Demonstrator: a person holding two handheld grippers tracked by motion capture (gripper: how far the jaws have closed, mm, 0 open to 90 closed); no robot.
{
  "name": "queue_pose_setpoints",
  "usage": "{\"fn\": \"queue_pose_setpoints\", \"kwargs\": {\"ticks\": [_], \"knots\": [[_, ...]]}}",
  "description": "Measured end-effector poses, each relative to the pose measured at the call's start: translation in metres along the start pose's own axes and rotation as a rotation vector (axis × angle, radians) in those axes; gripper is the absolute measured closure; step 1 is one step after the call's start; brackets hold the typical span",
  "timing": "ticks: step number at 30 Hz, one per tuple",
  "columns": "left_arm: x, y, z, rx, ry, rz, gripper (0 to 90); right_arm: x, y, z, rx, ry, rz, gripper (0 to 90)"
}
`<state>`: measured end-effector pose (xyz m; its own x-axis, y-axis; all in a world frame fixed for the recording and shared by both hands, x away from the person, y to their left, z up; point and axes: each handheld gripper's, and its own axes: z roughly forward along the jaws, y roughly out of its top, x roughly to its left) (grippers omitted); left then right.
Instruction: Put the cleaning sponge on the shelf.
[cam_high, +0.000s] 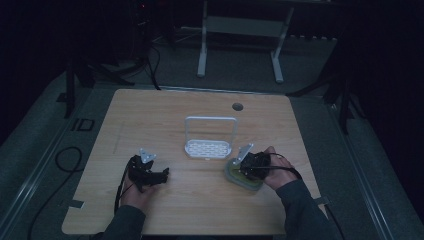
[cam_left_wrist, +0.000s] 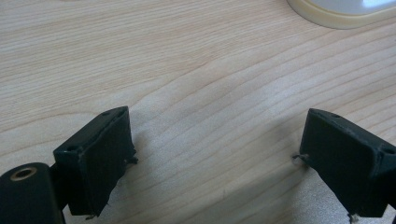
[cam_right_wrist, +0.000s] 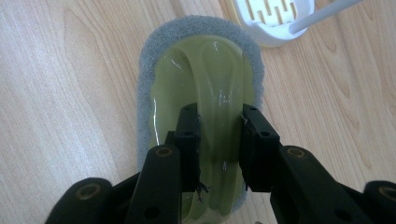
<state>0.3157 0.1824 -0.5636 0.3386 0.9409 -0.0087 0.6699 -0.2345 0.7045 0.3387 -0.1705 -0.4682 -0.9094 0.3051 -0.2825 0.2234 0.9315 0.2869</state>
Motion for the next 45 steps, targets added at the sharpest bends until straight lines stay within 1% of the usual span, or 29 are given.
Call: {"fn": "queue_pose_setpoints", "kwargs": {"ticks": [11,18,22,25,29,34,38,39,45], "knots": [[0.0,0.0,0.0,0.0,0.0,0.0,9.5,0.002,0.006,0.003,-0.001,0.007,-0.015,71.4],[0.0,0.0,0.0,0.0,-0.001,0.0,9.6,0.002,0.012,0.002,0.006,0.0,-0.031,71.4],[0.0,0.0,0.0,0.003,-0.001,0.0,9.6,0.001,0.016,0.0,0.004,-0.005,-0.043,71.5],[0.0,0.0,0.0,0.002,-0.001,0.001,9.6,0.0,0.019,-0.002,-0.002,-0.007,-0.042,71.5],[0.0,0.0,0.0,0.002,-0.001,0.0,9.6,0.0,0.021,-0.001,-0.004,-0.008,-0.043,71.5],[0.0,0.0,0.0,0.002,-0.001,-0.001,9.6,-0.001,0.027,-0.002,-0.008,-0.014,-0.063,71.5],[0.0,0.0,0.0,0.001,-0.001,-0.001,9.5,-0.001,0.03,-0.002,-0.014,-0.015,-0.063,71.5],[0.0,0.0,0.0,0.001,-0.001,-0.001,9.5,-0.001,0.031,-0.002,-0.017,-0.016,-0.071,71.5],[0.0,0.0,0.0,0.0,-0.001,-0.002,9.5,0.0,0.037,-0.002,-0.015,-0.024,-0.076,71.5]]}}
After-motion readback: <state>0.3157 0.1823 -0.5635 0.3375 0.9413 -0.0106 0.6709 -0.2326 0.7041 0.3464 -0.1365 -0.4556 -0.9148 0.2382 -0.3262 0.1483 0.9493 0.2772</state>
